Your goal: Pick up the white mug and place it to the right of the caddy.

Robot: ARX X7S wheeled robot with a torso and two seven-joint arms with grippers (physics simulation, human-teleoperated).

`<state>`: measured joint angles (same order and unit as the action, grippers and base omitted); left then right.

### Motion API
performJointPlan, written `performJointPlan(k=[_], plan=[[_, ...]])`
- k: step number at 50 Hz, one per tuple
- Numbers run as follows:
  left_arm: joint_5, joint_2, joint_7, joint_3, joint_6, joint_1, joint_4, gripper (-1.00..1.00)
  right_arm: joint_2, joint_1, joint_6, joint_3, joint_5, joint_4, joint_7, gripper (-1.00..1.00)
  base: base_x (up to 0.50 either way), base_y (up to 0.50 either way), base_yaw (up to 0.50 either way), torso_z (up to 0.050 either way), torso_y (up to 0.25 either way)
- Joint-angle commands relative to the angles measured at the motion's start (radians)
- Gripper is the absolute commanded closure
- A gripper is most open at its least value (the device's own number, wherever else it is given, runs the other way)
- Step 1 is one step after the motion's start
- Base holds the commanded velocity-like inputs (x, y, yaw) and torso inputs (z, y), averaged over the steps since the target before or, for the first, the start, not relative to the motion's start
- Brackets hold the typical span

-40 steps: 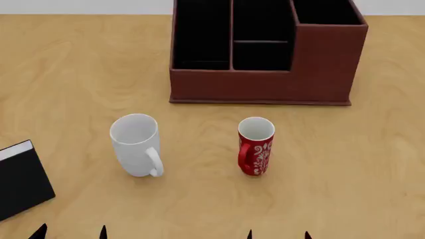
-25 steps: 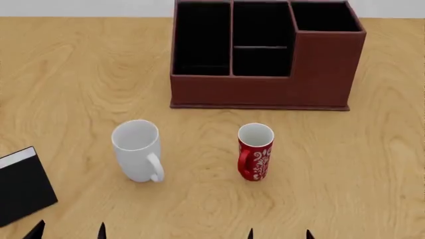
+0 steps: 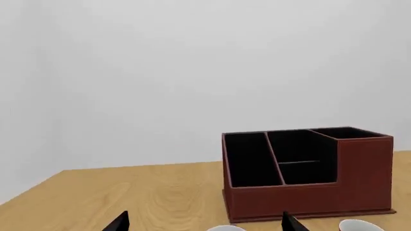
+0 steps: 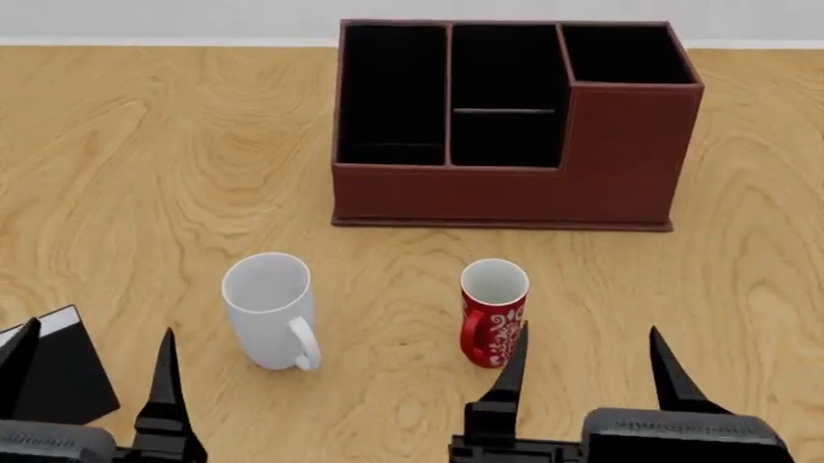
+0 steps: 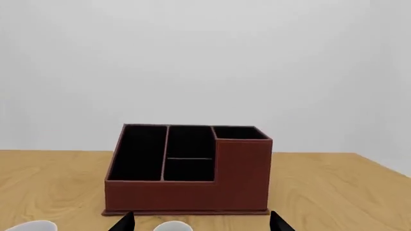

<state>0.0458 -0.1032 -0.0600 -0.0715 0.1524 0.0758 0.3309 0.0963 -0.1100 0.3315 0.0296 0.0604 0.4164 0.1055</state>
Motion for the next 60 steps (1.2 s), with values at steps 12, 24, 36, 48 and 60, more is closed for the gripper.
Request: performJointPlan(k=[12,24,36,48,60], plan=[[-0.042,-0.039,-0.041,-0.044,0.029,0.059,0.044,-1.00,0.040,-0.063,0.069,0.030,0.024,0.032,0.007,-1.00,0.00,0.00,0.00,0.050,0.000],[-0.034,-0.049,-0.057,-0.045,0.036,0.046,0.074,-1.00,0.057,-0.049,0.061,0.059,0.004,0.025,0.021,-1.00,0.12,0.00,0.00,0.008,0.000],[-0.034,-0.057,-0.068,-0.060,0.034,0.050,0.071,-1.00,0.064,-0.050,0.062,0.057,0.016,0.038,0.033,-1.00,0.50,0.00,0.00,0.000,0.000],[-0.025,-0.065,-0.079,-0.063,0.040,0.047,0.082,-1.00,0.069,-0.045,0.069,0.059,0.031,0.055,0.042,-1.00,0.50,0.00,0.00,0.000,0.000],[-0.019,-0.074,-0.088,-0.069,0.038,0.046,0.086,-1.00,0.077,-0.041,0.064,0.056,0.045,0.062,0.050,-1.00,0.50,0.00,0.00,0.000,0.001]])
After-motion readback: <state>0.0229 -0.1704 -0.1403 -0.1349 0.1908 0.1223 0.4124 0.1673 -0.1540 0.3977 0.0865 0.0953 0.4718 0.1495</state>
